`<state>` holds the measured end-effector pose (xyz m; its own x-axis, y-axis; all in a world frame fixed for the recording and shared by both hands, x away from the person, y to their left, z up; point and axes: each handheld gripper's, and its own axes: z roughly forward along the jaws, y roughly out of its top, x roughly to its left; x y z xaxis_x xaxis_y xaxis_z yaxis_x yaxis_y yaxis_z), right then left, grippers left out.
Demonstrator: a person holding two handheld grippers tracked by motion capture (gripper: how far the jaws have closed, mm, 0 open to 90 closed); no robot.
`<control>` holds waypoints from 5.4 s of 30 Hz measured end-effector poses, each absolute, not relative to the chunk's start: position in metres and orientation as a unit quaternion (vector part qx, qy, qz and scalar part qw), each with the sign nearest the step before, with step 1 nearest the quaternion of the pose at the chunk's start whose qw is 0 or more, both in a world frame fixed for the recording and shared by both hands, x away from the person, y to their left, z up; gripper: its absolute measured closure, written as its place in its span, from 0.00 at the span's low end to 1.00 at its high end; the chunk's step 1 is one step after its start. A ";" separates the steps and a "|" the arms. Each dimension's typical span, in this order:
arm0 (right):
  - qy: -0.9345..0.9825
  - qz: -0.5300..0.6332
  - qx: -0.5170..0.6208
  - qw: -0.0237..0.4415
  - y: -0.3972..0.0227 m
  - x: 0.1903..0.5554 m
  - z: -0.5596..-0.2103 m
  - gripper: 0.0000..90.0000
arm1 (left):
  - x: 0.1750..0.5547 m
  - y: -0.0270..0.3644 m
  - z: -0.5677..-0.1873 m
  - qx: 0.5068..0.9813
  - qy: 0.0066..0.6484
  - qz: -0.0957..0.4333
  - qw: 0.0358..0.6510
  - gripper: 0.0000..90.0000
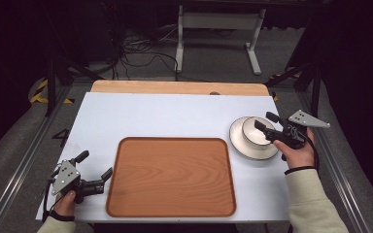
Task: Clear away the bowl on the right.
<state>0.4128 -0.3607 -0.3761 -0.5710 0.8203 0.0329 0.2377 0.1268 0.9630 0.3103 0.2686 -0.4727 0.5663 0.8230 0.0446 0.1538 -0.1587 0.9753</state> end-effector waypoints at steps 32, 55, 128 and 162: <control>0.721 0.411 0.496 0.255 -0.390 0.434 -0.392 0.54 | 0.310 0.268 -0.473 0.697 0.350 0.307 0.546 0.00; 0.733 0.349 0.542 0.218 -0.392 0.447 -0.415 0.57 | 0.310 0.269 -0.473 0.697 0.350 0.307 0.546 0.00; 0.672 0.339 0.634 0.178 -0.341 0.430 -0.366 0.90 | 0.310 0.268 -0.473 0.696 0.351 0.308 0.545 0.00; 0.714 0.358 0.584 0.145 -0.276 0.401 -0.321 0.90 | 0.310 0.268 -0.473 0.697 0.351 0.308 0.545 0.00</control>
